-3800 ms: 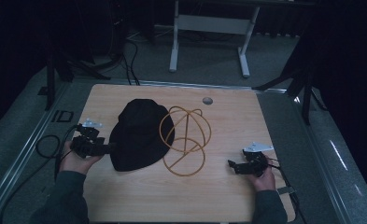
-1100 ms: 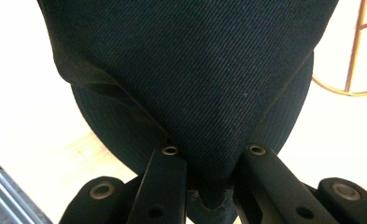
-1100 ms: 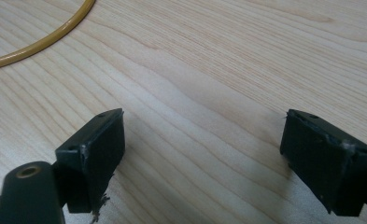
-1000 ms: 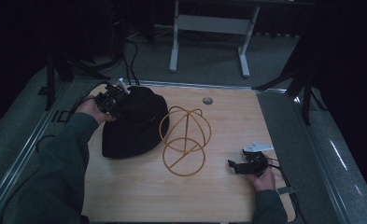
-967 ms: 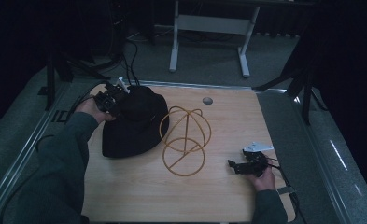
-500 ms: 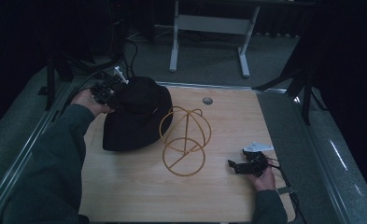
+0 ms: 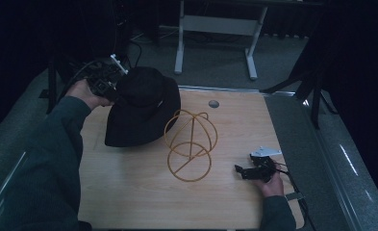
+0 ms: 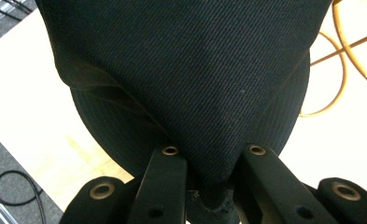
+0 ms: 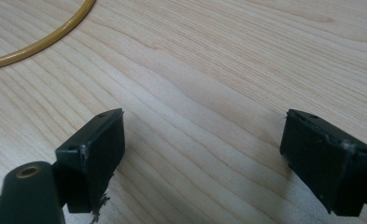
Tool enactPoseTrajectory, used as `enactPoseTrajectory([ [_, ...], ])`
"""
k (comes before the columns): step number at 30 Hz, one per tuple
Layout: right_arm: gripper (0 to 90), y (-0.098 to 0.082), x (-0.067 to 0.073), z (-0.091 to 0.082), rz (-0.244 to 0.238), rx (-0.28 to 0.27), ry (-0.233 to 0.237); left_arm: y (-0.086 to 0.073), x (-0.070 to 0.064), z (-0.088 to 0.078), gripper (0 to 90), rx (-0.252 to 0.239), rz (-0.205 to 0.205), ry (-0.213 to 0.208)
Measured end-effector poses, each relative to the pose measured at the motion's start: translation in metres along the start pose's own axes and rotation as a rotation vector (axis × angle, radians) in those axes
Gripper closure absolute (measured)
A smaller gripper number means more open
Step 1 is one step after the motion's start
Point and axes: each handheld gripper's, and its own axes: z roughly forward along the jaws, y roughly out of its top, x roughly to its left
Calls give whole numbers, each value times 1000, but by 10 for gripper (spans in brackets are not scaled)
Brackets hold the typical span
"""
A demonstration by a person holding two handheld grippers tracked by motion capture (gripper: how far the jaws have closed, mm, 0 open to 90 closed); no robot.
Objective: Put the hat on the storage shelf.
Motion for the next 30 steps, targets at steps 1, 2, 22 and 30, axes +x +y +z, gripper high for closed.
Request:
enactPoseTrajectory([
  [1, 138, 0, 0, 0, 0, 0, 0, 0, 0, -2, 857, -3, 0, -3],
  [2, 138, 0, 0, 0, 0, 0, 0, 0, 1, -5, 857, -7, 1, -7],
  [22, 138, 0, 0, 0, -1, 1, -1, -4, 9, -26, 856, -40, 76, 10],
  [30, 138, 0, 0, 0, -2, 0, -1, -8, 11, -29, 855, -50, 91, 3],
])
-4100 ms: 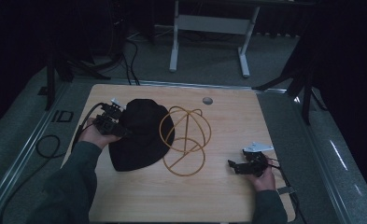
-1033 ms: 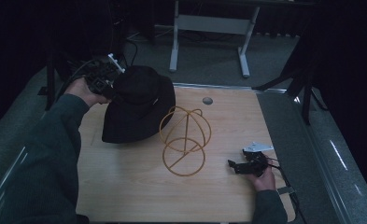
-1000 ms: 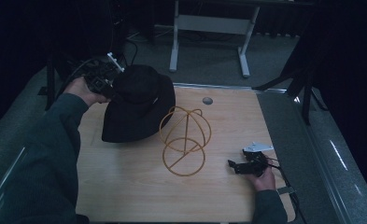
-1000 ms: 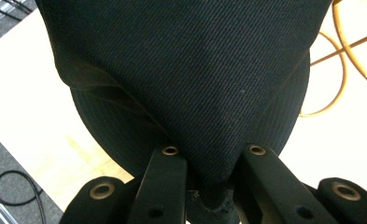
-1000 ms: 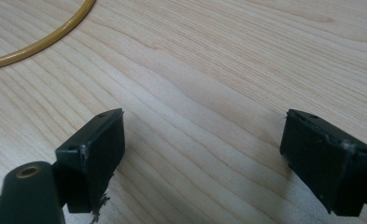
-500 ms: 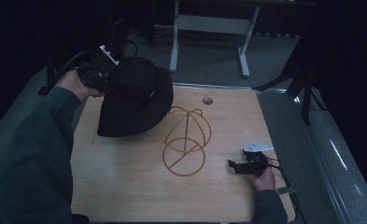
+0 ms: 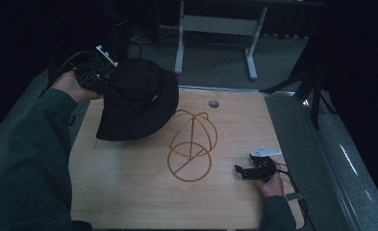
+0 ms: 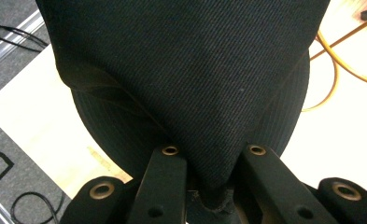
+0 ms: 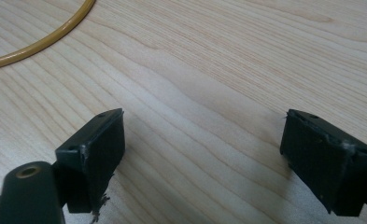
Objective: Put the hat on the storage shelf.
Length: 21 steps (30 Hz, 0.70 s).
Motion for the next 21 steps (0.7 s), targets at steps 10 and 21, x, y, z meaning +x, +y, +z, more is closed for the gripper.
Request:
enactPoseTrajectory([
  [10, 138, 0, 0, 0, 0, 0, 0, -3, 1, -9, 855, -29, 31, -16],
  [21, 138, 0, 0, 0, 0, 0, 0, -8, 3, -19, 855, -53, 44, -29],
])
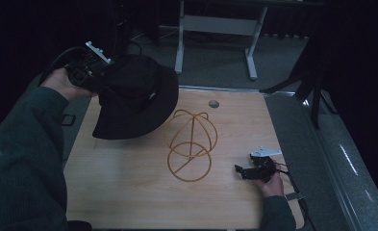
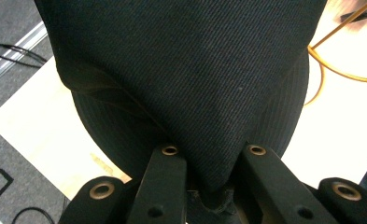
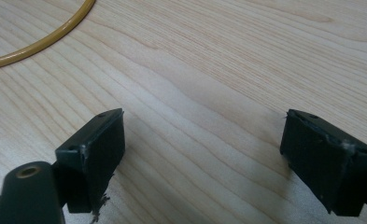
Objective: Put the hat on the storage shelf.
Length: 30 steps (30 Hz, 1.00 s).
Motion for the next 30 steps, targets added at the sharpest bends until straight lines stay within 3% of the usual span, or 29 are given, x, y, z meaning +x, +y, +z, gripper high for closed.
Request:
enactPoseTrajectory([
  [13, 138, 0, 0, 0, 0, 0, 0, -7, -1, -15, 855, -38, 41, -25],
  [30, 138, 0, 0, 0, -2, 1, -1, -5, -6, -23, 854, -68, 84, -70],
])
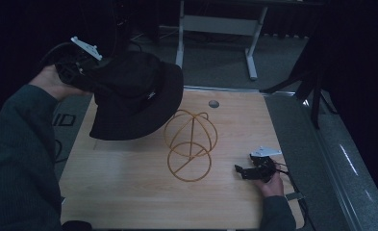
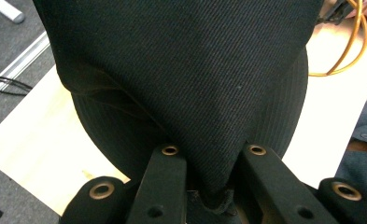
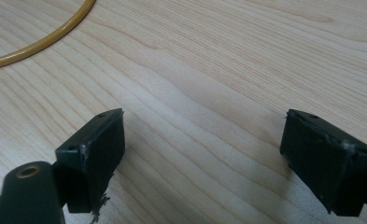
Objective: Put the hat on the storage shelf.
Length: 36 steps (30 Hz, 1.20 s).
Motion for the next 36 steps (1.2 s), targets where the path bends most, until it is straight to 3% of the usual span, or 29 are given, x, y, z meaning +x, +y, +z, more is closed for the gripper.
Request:
enactPoseTrajectory([
  [30, 138, 0, 0, 0, 1, 0, 1, 13, -24, -15, 854, -60, 107, -67],
  [36, 138, 0, 0, 0, 1, -2, 1, 18, -28, -13, 854, -51, 118, -68],
])
